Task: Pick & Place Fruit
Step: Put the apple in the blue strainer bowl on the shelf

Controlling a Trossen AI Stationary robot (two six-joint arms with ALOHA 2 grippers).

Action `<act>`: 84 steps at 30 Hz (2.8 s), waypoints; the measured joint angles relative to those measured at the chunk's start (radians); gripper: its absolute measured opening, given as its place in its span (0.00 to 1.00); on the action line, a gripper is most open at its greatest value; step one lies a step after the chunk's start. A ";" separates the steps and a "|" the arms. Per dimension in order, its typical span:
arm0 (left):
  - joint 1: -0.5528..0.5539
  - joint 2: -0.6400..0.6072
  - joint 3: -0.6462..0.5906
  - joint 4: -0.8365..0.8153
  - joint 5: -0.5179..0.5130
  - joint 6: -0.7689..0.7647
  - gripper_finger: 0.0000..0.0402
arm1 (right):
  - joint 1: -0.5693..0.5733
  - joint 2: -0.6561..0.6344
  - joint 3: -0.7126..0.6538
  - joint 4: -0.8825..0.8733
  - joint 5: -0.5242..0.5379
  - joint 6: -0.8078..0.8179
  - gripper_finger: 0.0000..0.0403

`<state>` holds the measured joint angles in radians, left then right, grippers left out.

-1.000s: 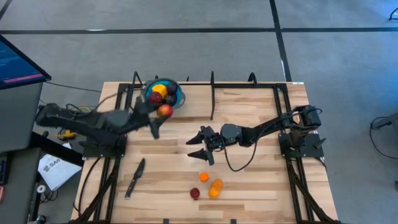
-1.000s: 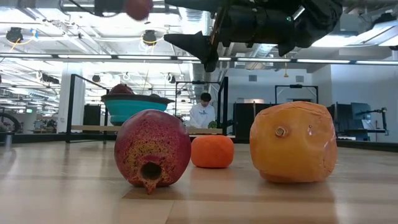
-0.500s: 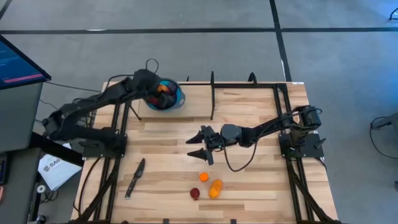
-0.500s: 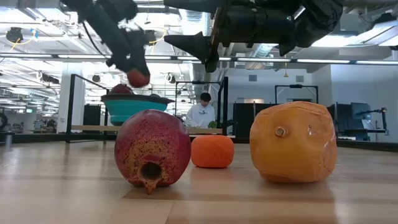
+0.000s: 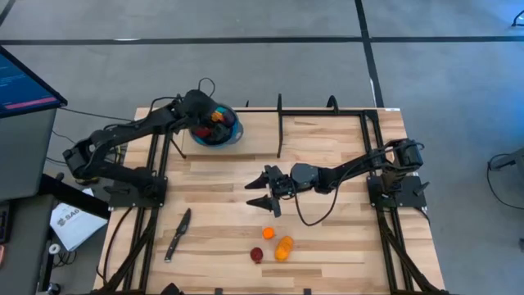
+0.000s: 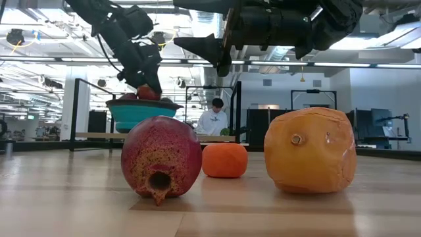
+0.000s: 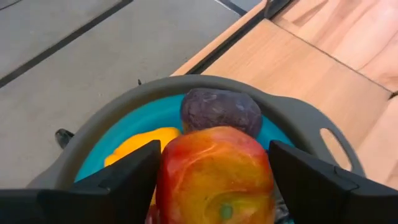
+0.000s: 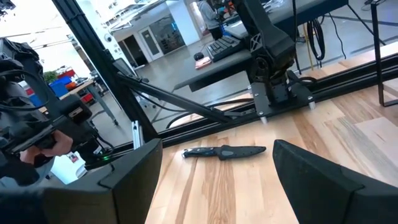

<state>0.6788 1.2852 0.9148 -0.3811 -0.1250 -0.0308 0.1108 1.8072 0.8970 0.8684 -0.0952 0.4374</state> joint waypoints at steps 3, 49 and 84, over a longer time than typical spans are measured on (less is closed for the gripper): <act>0.003 0.001 0.000 -0.003 0.032 0.000 0.76 | 0.000 0.000 0.000 0.000 0.000 0.000 0.74; 0.003 -0.088 -0.093 0.127 0.114 -0.017 0.53 | 0.000 -0.001 0.000 0.000 0.000 0.008 0.74; 0.068 -0.127 -0.093 -0.044 0.153 -0.158 0.55 | 0.001 -0.001 0.000 0.000 0.000 0.007 0.74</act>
<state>0.7467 1.1584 0.8220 -0.4247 0.0277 -0.1884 0.1113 1.8065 0.8974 0.8680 -0.0956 0.4446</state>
